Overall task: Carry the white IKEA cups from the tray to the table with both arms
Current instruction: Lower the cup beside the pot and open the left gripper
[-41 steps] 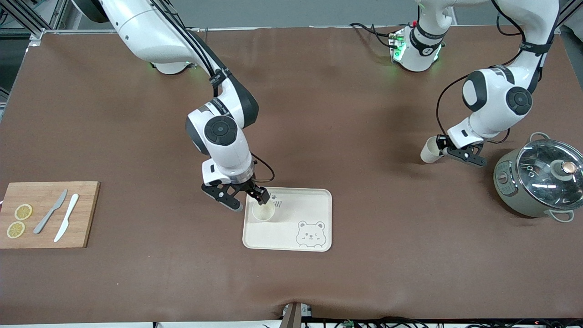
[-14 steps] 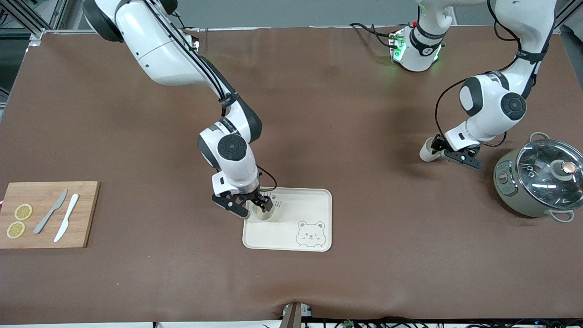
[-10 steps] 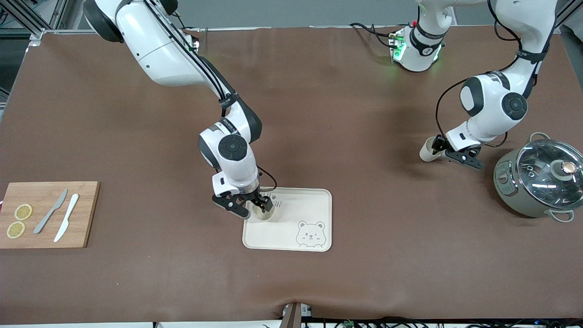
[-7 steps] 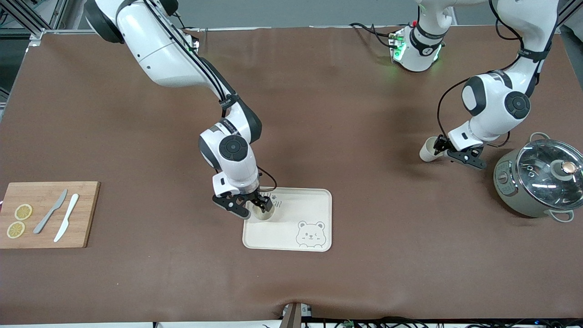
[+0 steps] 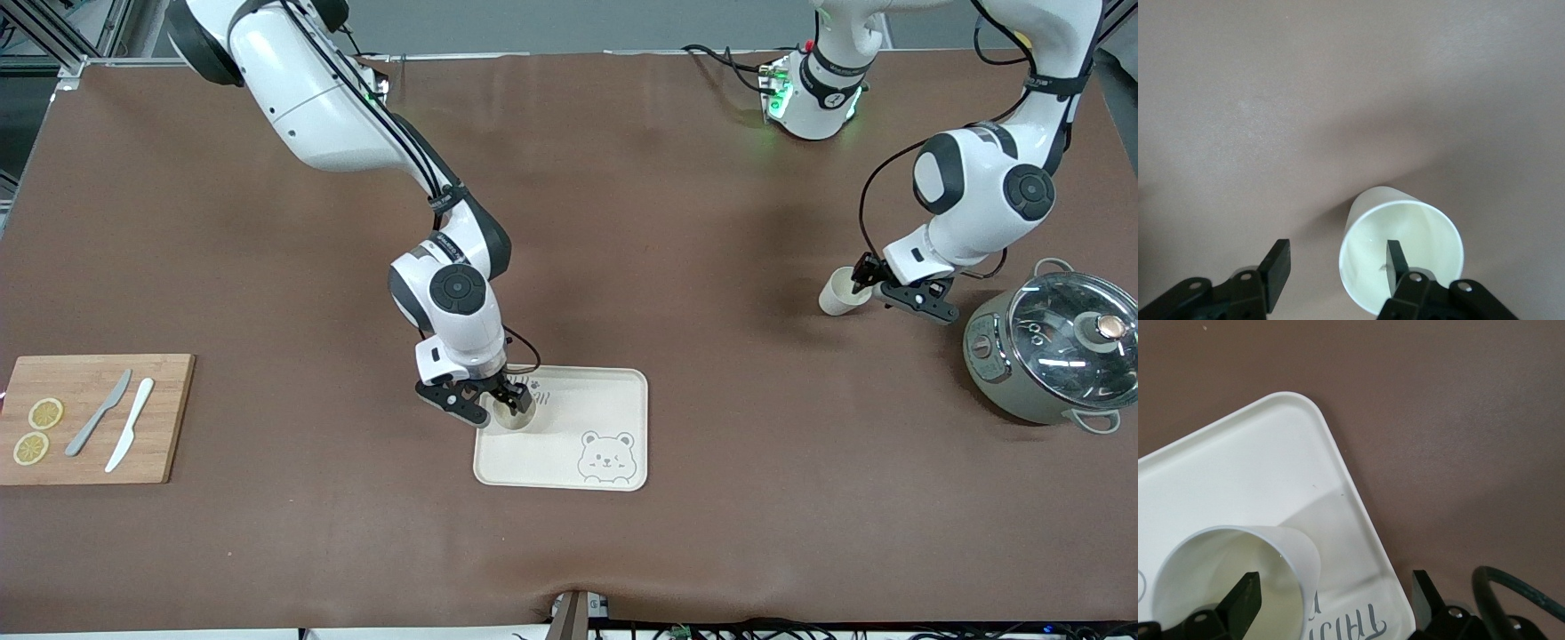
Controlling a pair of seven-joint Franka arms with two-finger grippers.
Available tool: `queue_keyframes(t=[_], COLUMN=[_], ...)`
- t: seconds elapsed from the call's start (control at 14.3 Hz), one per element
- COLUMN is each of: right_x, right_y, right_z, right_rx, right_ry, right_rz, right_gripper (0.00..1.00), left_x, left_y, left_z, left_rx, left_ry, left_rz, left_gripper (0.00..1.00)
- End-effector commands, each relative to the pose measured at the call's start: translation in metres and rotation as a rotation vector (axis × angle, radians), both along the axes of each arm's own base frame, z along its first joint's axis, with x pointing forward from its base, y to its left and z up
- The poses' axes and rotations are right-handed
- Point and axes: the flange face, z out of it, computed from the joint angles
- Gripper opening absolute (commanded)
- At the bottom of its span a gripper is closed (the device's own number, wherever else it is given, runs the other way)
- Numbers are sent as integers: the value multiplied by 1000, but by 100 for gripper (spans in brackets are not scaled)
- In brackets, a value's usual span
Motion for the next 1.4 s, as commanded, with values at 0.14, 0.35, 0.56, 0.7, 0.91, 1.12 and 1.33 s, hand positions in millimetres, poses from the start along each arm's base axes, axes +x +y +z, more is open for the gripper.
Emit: queue_keyframes(t=[0.14, 0.35, 0.56, 0.7, 0.91, 1.12, 1.33], right_x=[4, 4, 4, 3, 4, 3, 4], right_y=[5, 5, 5, 7, 7, 7, 7], right_z=[-1, -4, -5, -4, -5, -6, -2], right_rx=[-20, -22, -20, -16, -17, -25, -25], right_ry=[-30, -28, -32, -36, -36, -40, -42], right_rz=[6, 6, 9, 12, 13, 21, 20], right_gripper=[77, 55, 32, 22, 3, 0, 0], left_x=[-1, 9, 21, 30, 43, 64, 95], left_y=[1, -4, -18, -21, -23, -28, -47], left_z=[39, 74, 113, 136, 159, 174, 191], left_rx=[-7, 5, 22, 23, 20, 17, 11], left_ry=[3, 40, 61, 51, 24, -11, -31], left_rz=[-12, 30, 55, 73, 97, 136, 182], left_gripper=[69, 69, 74, 86, 100, 100, 100])
